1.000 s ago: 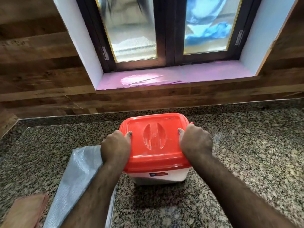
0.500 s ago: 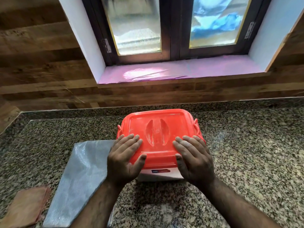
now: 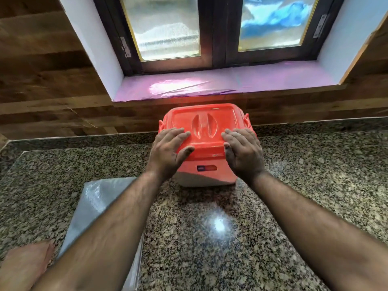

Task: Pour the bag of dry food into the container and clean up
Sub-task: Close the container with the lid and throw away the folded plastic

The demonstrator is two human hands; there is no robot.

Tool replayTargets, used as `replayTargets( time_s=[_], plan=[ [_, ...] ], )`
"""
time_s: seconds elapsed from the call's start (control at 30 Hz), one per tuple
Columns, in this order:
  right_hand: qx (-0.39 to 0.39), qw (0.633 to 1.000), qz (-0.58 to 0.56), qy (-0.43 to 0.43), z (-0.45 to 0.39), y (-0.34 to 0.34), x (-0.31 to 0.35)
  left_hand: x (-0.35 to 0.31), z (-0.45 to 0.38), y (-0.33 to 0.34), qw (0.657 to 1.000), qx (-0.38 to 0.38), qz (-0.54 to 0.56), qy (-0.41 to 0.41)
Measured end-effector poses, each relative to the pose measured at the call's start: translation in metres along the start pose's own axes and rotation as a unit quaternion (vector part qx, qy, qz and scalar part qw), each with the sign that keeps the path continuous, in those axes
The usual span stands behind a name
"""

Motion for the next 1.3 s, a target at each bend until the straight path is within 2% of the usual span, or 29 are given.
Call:
replayTargets(
  time_s=[0.1,0.2,0.33,0.5,0.57,0.7,0.83,0.9,0.97,1.03,1.07,1.2,1.3],
  plan=[
    [0.068,0.997,0.008,0.028,-0.019,0.02,-0.018,0.013,-0.035,0.016,0.994,0.085,-0.013,-0.061],
    [0.134,0.99,0.018,0.042,-0.028,0.035,-0.031,0.017,-0.053,0.021,0.987,0.133,-0.039,-0.078],
    [0.169,0.985,0.024,0.033,-0.025,0.038,-0.031,0.014,-0.049,0.02,0.98,0.159,-0.052,-0.107],
    [0.226,0.968,0.038,0.099,-0.015,0.038,-0.019,0.004,-0.036,0.018,0.975,0.149,-0.045,-0.161],
    [0.242,0.965,0.047,0.089,-0.001,0.041,0.003,-0.001,-0.012,0.017,0.971,0.141,0.017,-0.193],
    [0.243,0.97,-0.011,0.012,0.045,0.055,0.073,0.002,0.067,0.017,0.96,0.143,0.117,-0.209],
    [0.286,0.955,-0.074,-0.033,0.084,0.091,0.152,0.052,0.155,0.022,0.931,0.19,0.128,-0.284],
    [0.324,0.935,-0.145,0.01,0.098,0.114,0.185,0.09,0.19,0.011,0.92,0.184,0.101,-0.332],
    [0.396,0.878,-0.248,0.106,0.112,0.138,0.216,0.138,0.222,-0.009,0.896,0.157,0.078,-0.408],
    [0.462,0.819,-0.293,0.174,0.122,0.156,0.245,0.186,0.249,-0.034,0.869,0.124,0.064,-0.474],
    [0.482,0.801,-0.301,0.187,0.124,0.164,0.259,0.209,0.26,-0.046,0.857,0.107,0.059,-0.502],
    [0.479,0.773,-0.331,0.251,0.109,0.181,0.293,0.294,0.286,-0.09,0.823,0.072,0.021,-0.563],
    [0.457,0.743,-0.33,0.36,0.103,0.202,0.3,0.356,0.295,-0.097,0.813,0.114,-0.002,-0.571]
  ],
)
Point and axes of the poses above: each hand's wrist, its own z-axis away from the middle knuckle, its own y-axis out of the palm, x = y × z, the point moved 8 cm from there along -z, towards the middle knuckle, and after that the axes turned 12 degrees about -y, right-handed, at the moved point
